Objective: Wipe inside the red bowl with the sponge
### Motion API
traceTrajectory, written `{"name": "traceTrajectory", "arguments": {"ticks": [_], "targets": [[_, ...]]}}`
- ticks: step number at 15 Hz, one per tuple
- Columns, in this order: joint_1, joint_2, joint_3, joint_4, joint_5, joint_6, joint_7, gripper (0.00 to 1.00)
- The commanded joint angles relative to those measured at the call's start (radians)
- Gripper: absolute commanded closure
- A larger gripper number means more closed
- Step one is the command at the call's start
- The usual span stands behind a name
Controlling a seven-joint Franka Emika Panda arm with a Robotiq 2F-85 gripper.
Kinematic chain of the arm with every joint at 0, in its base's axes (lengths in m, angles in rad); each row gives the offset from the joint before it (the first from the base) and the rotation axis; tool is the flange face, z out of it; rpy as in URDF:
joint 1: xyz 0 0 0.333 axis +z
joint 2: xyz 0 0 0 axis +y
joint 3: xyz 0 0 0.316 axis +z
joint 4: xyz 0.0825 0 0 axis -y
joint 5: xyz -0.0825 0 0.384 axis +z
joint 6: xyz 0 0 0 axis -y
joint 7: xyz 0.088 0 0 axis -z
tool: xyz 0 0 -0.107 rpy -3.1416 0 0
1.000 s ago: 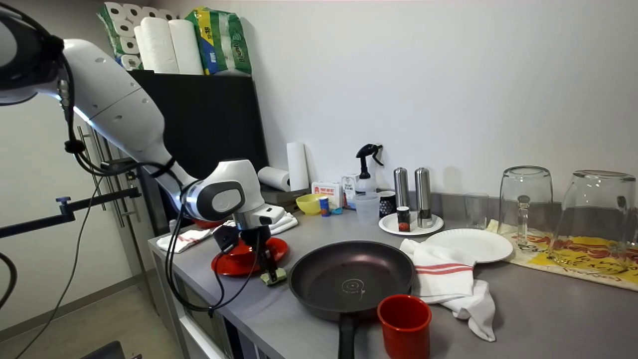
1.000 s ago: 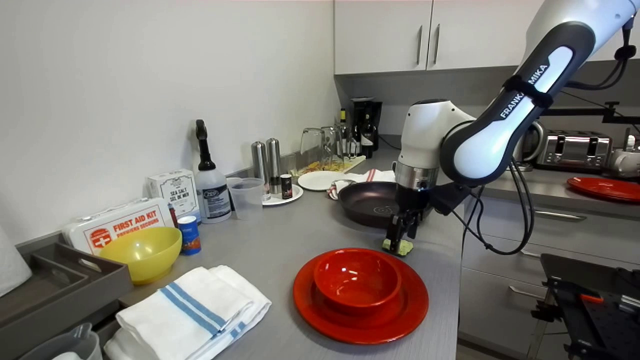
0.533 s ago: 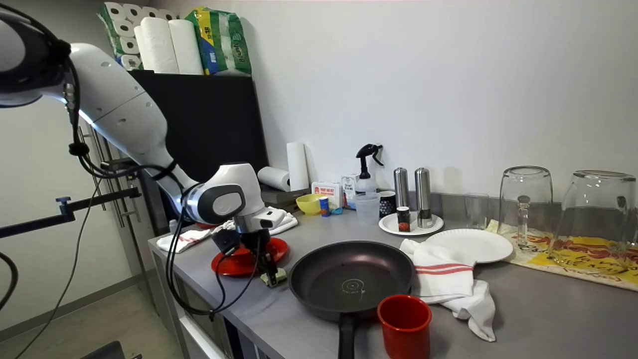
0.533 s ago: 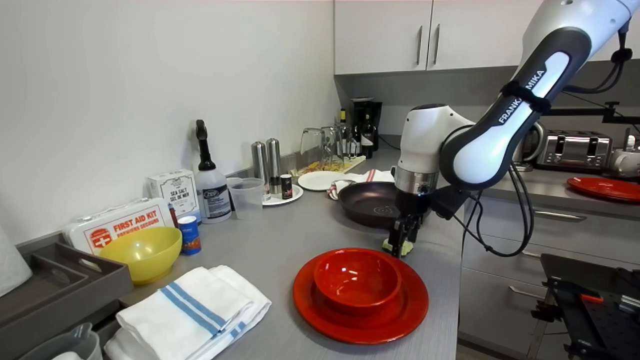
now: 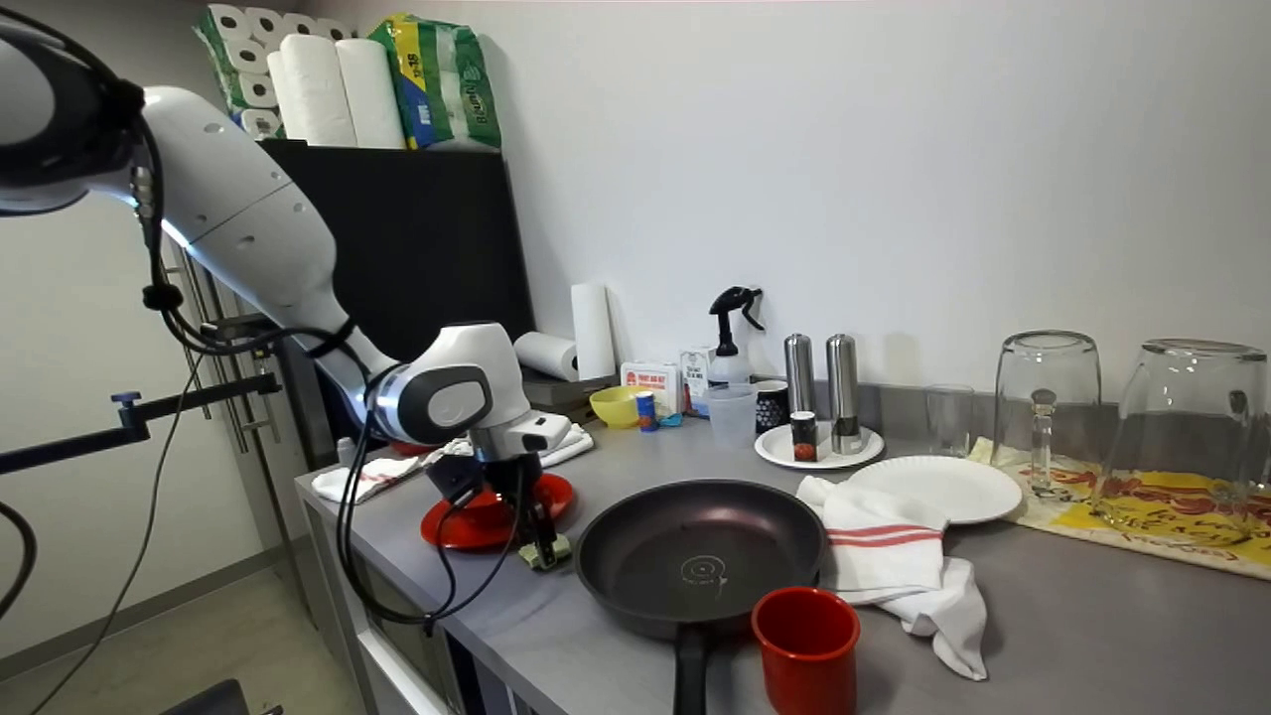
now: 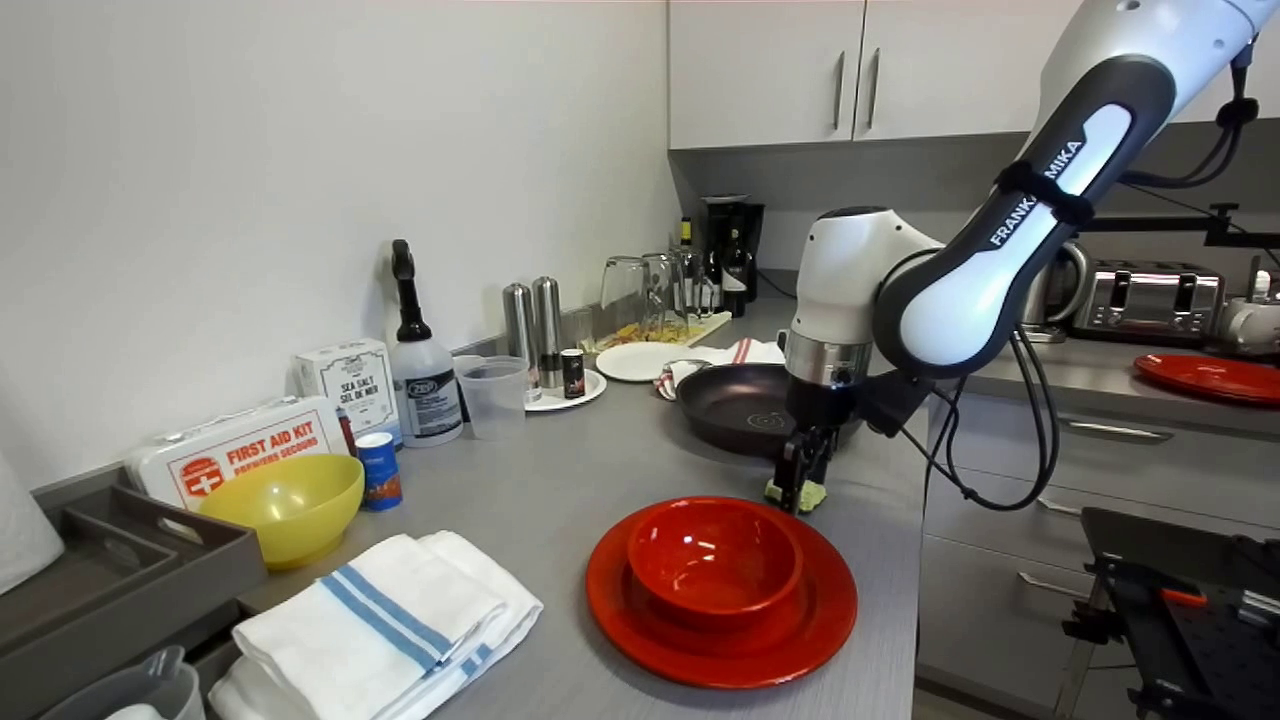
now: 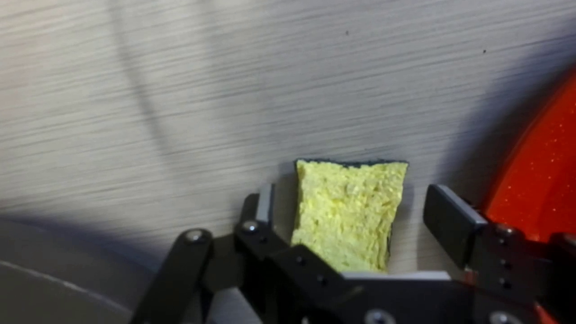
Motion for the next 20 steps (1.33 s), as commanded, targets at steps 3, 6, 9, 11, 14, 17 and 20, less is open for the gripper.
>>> {"name": "traceTrajectory", "arguments": {"ticks": [3,6,9,11,14,17,20], "targets": [[0.015,0.02,-0.015,0.026,-0.008,0.0,-0.013,0.61],[0.015,0.02,-0.016,0.031,-0.009,-0.001,-0.014,0.75],[0.014,0.004,-0.018,0.025,-0.007,-0.007,-0.015,0.75],[0.009,-0.041,-0.008,0.01,0.004,-0.023,-0.035,0.75],[-0.007,-0.152,0.024,-0.003,0.044,-0.126,-0.107,0.75],[-0.011,-0.273,0.045,0.001,0.088,-0.274,-0.183,0.75],[-0.002,-0.364,0.055,0.005,0.102,-0.39,-0.24,0.75]]}}
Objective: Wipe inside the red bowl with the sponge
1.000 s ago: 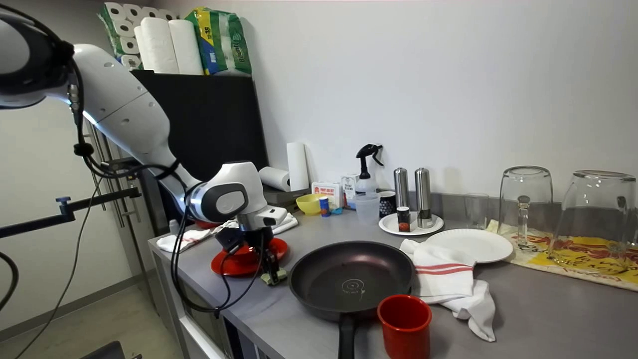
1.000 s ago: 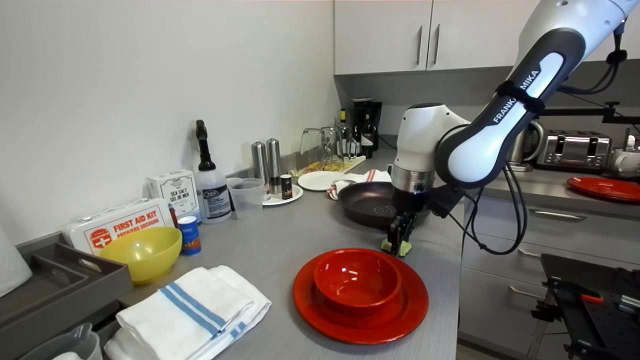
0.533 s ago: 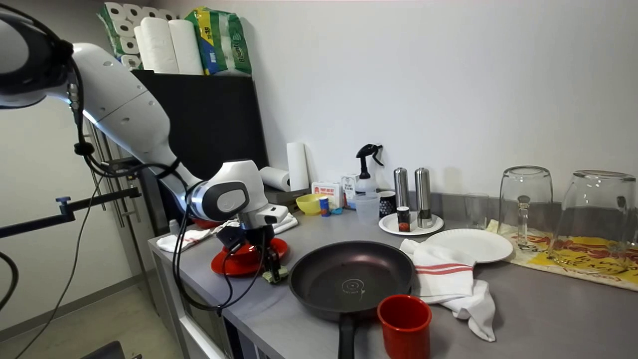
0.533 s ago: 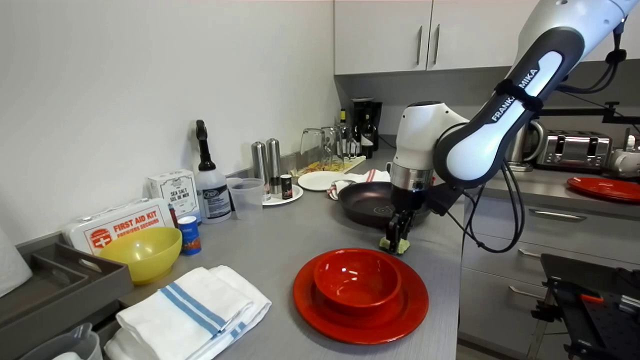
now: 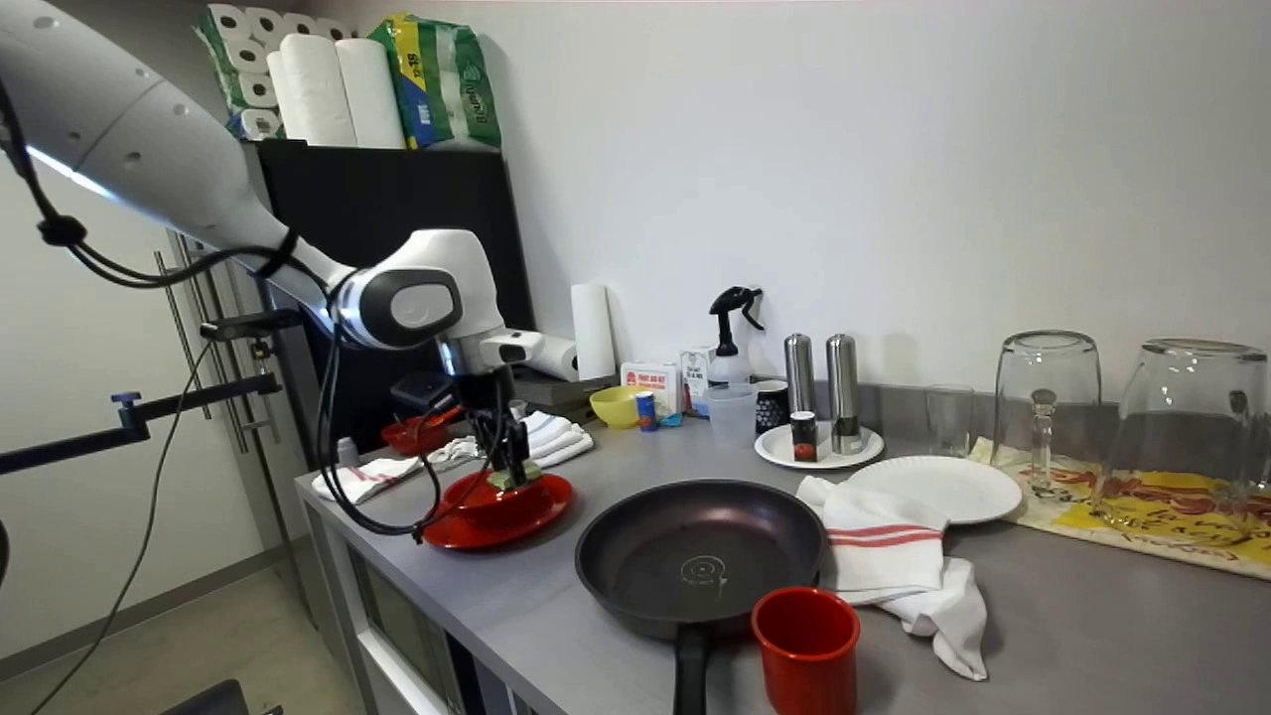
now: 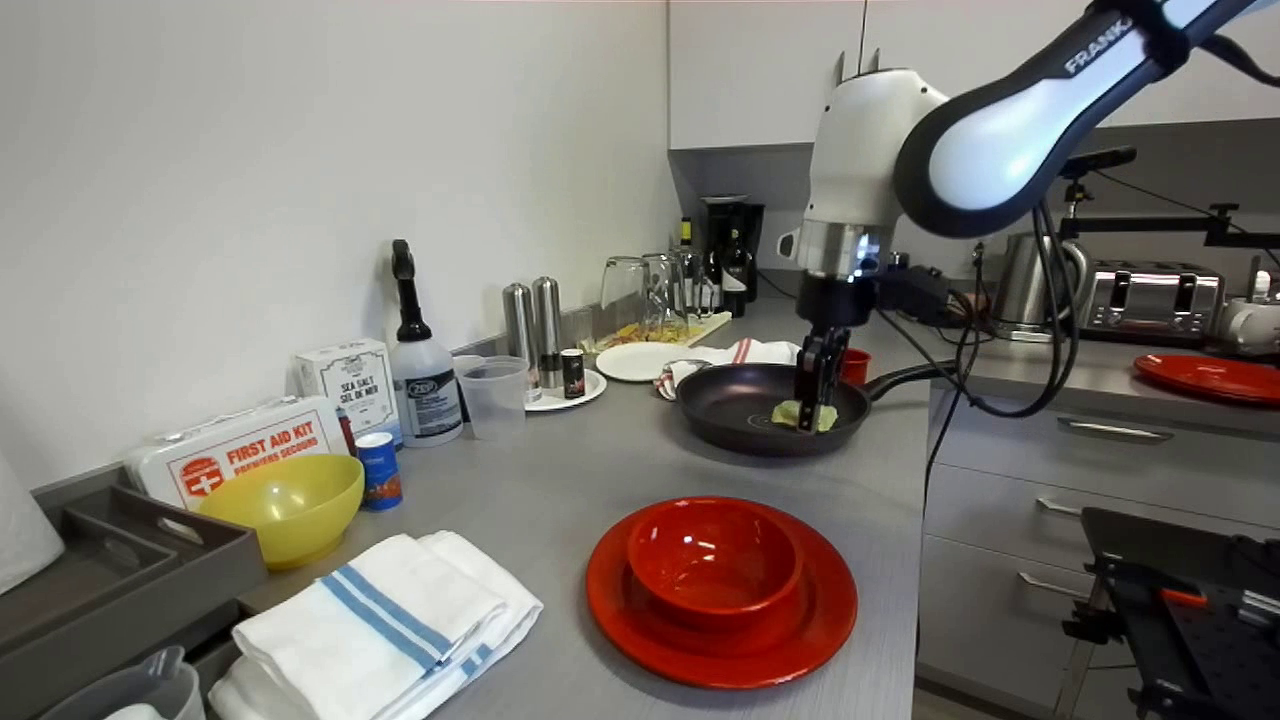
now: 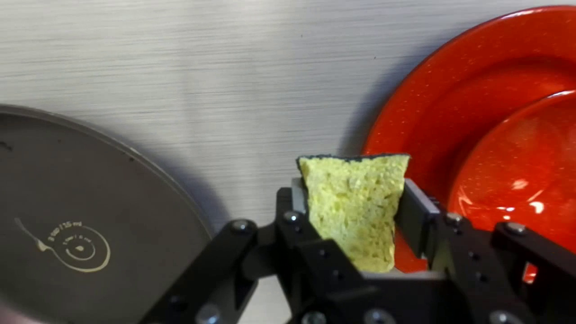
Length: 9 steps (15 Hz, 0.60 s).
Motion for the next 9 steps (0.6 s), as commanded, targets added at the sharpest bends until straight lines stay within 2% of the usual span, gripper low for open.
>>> {"name": "traceTrajectory", "arguments": {"ticks": [1,4,9], "targets": [[0.005,-0.121,0.02,-0.016,0.035,-0.133,-0.1,0.75],[0.013,-0.16,0.027,-0.014,0.053,-0.207,-0.165,0.75],[0.044,-0.14,0.061,-0.031,0.047,-0.264,-0.2,0.75]]}}
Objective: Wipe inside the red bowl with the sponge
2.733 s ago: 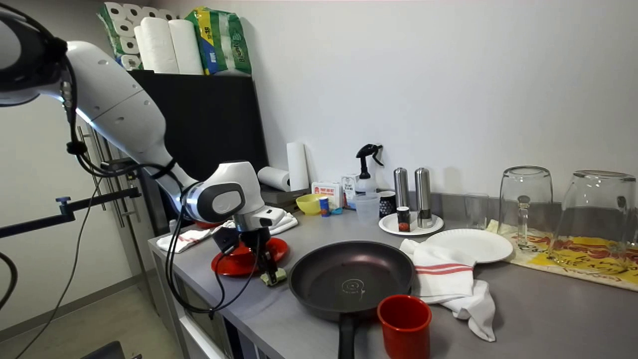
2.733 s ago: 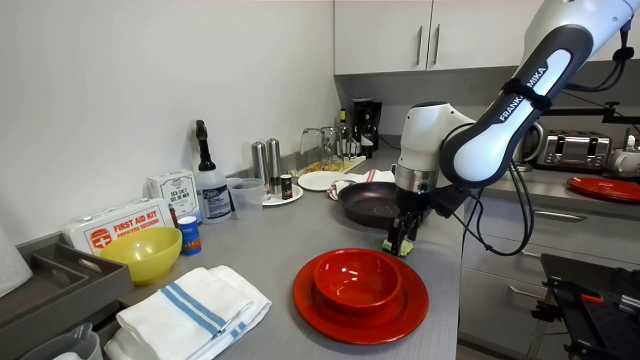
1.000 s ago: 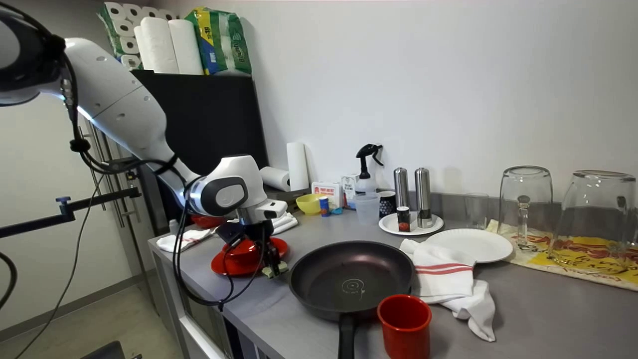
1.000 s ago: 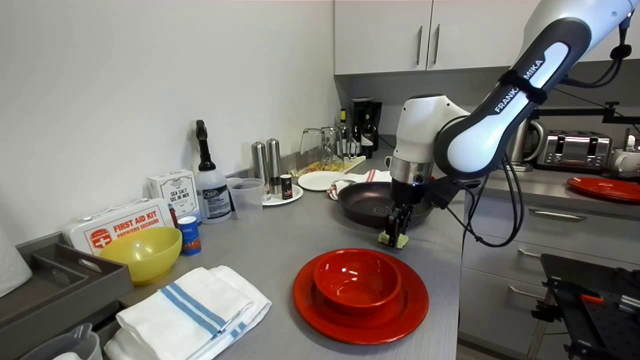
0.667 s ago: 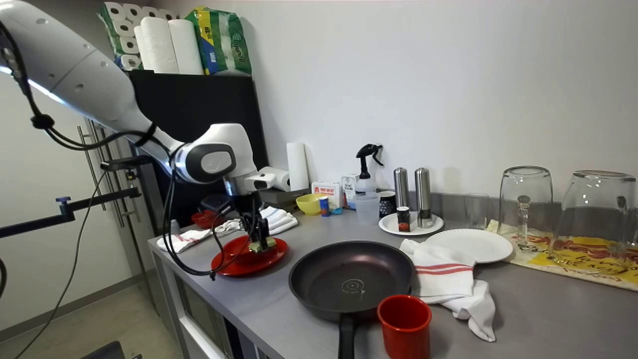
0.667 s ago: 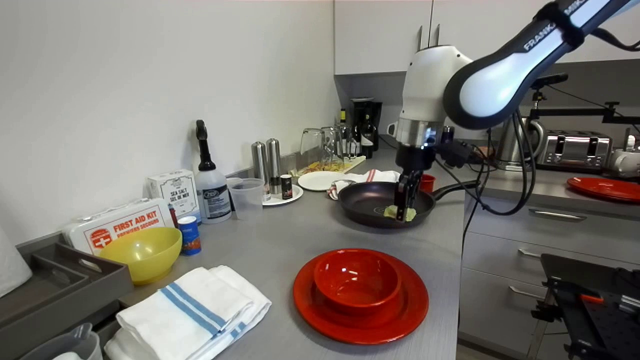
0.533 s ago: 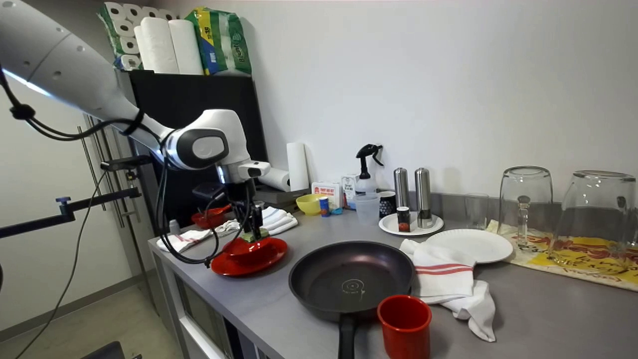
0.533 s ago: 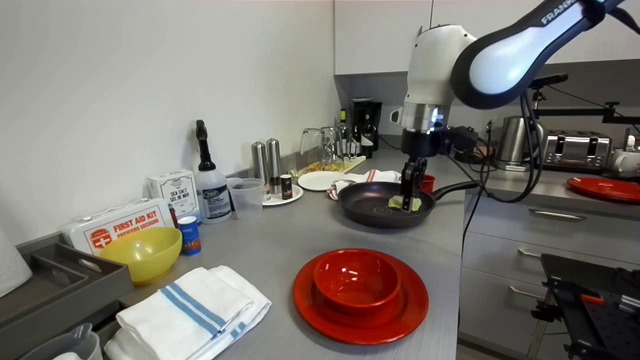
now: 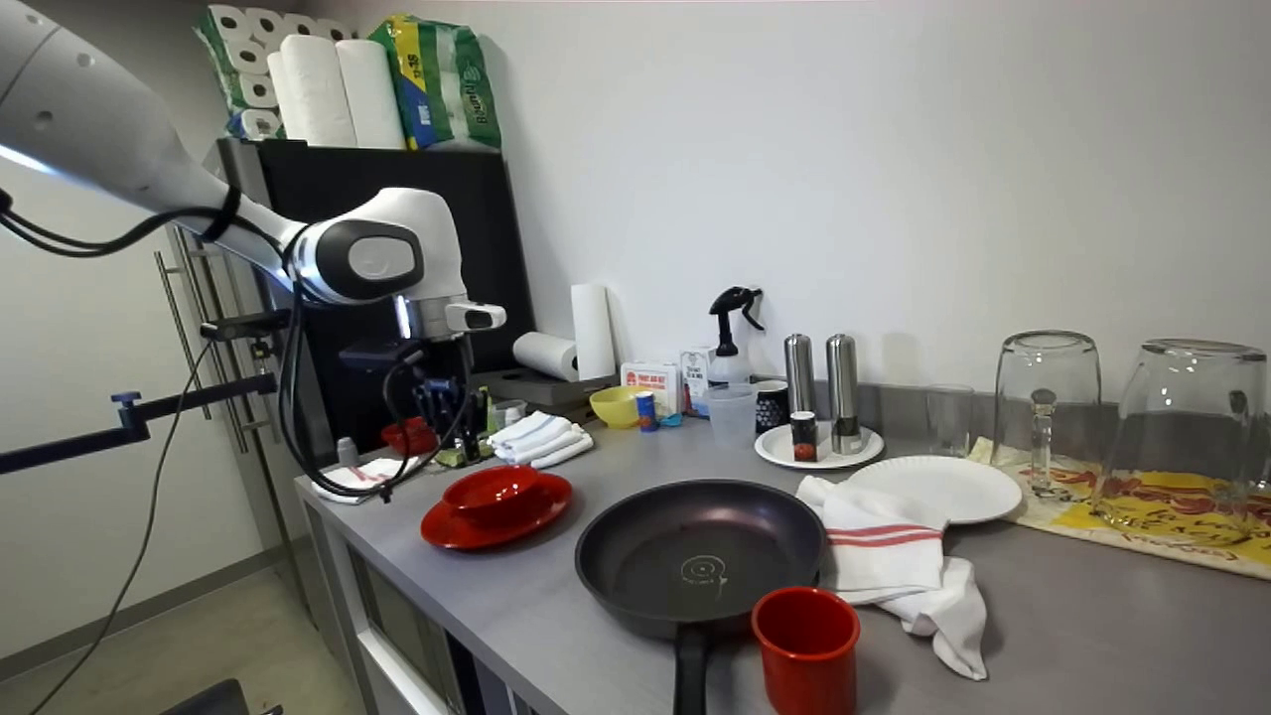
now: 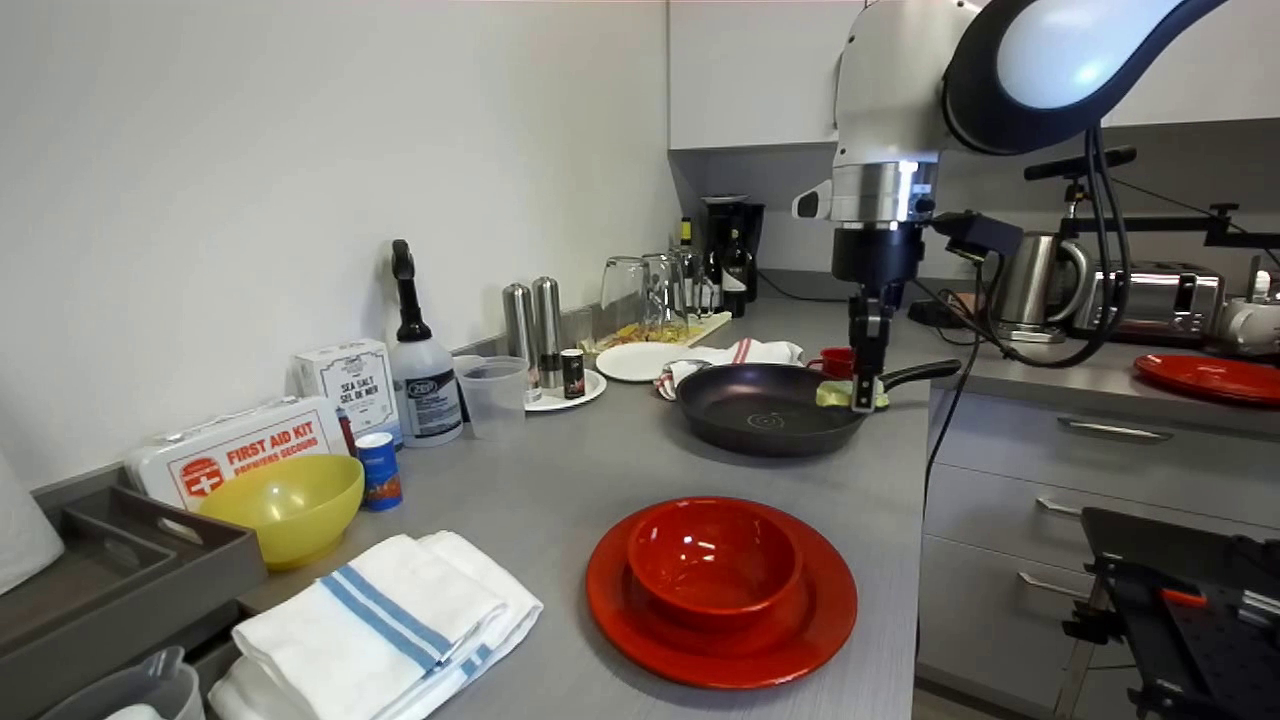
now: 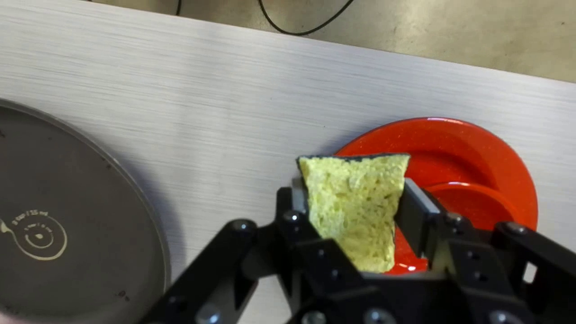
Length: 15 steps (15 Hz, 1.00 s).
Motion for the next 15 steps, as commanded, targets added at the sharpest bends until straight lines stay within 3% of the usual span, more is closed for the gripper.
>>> {"name": "traceTrajectory", "arguments": {"ticks": [1,8,15], "targets": [[0.03,0.01,0.031,-0.022,0.021,-0.037,-0.031,0.75],[0.099,0.129,0.114,0.021,0.023,-0.013,-0.008,0.75],[0.104,0.241,0.13,0.144,0.026,0.028,0.022,0.75]]}}
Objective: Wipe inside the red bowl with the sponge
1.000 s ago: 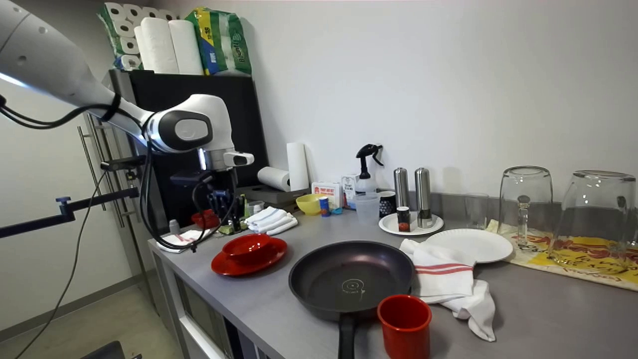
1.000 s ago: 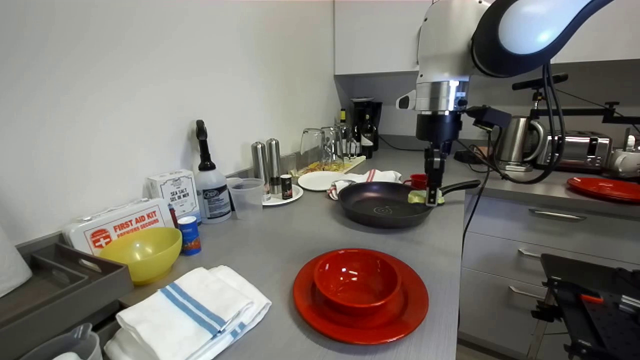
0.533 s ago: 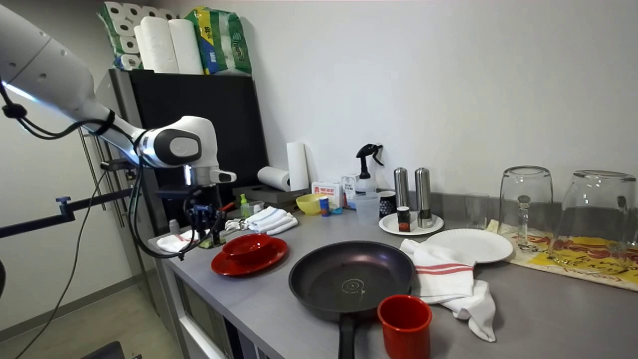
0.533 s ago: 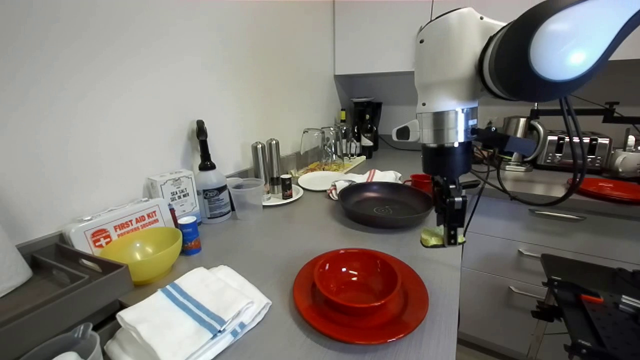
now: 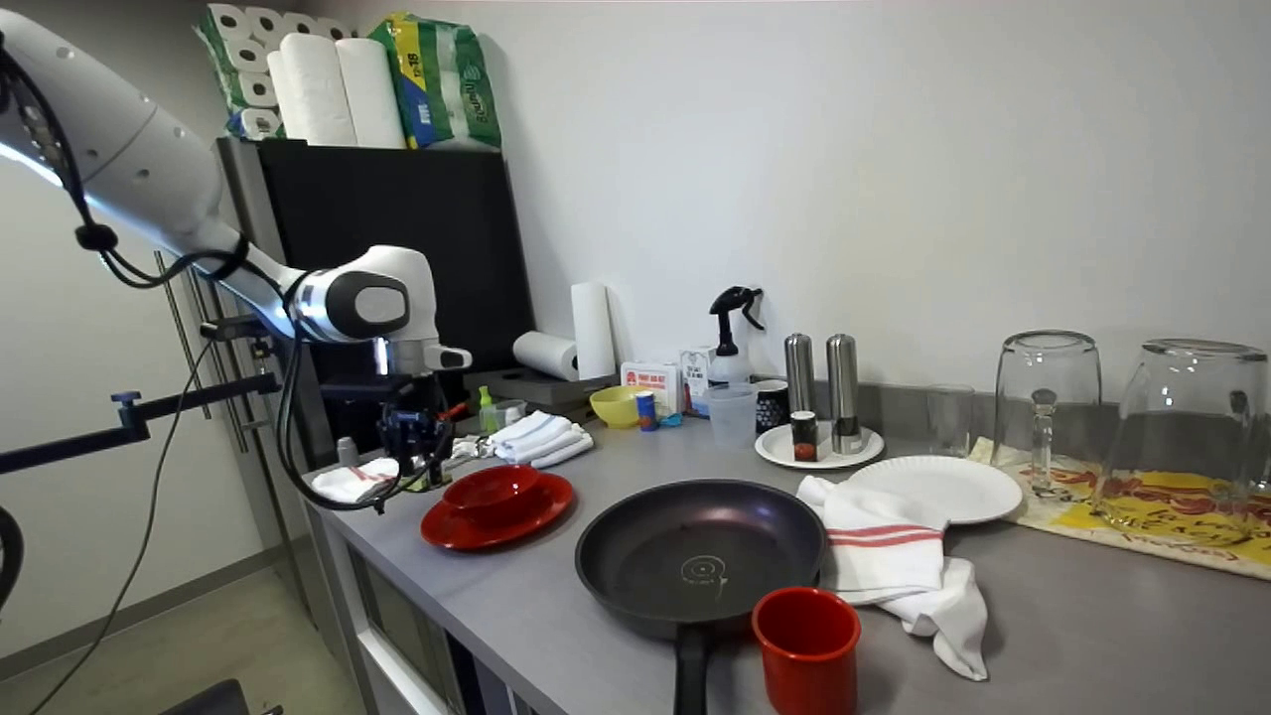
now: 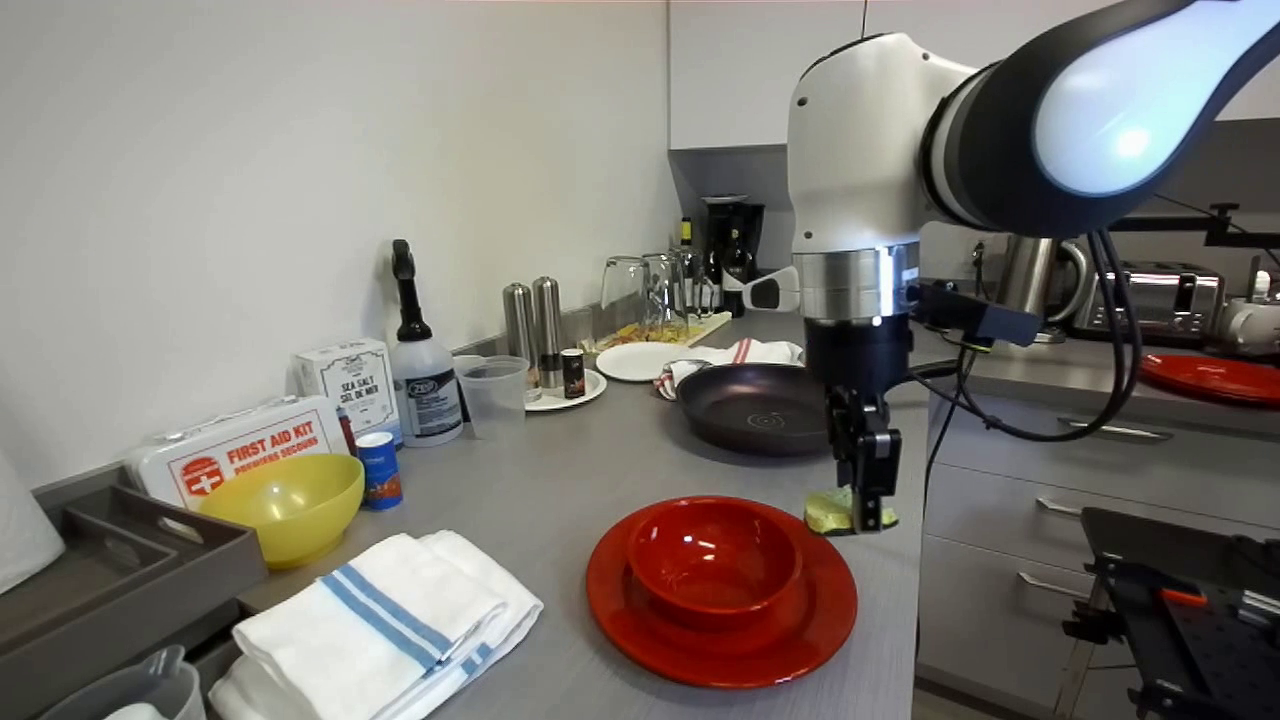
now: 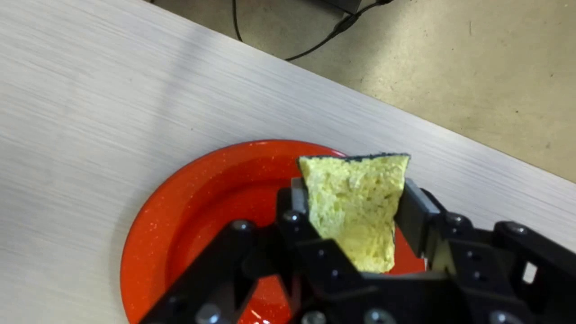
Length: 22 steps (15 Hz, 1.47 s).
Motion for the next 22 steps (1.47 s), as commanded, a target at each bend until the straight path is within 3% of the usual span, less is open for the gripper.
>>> {"name": "traceTrajectory", "arguments": {"ticks": [1,15,22], "targets": [[0.003,0.085,0.0,0.105,0.024,0.012,0.035,0.75],[-0.013,0.368,-0.03,0.326,0.025,0.137,0.109,0.75],[-0.04,0.431,-0.058,0.339,0.029,0.151,0.111,0.75]]}}
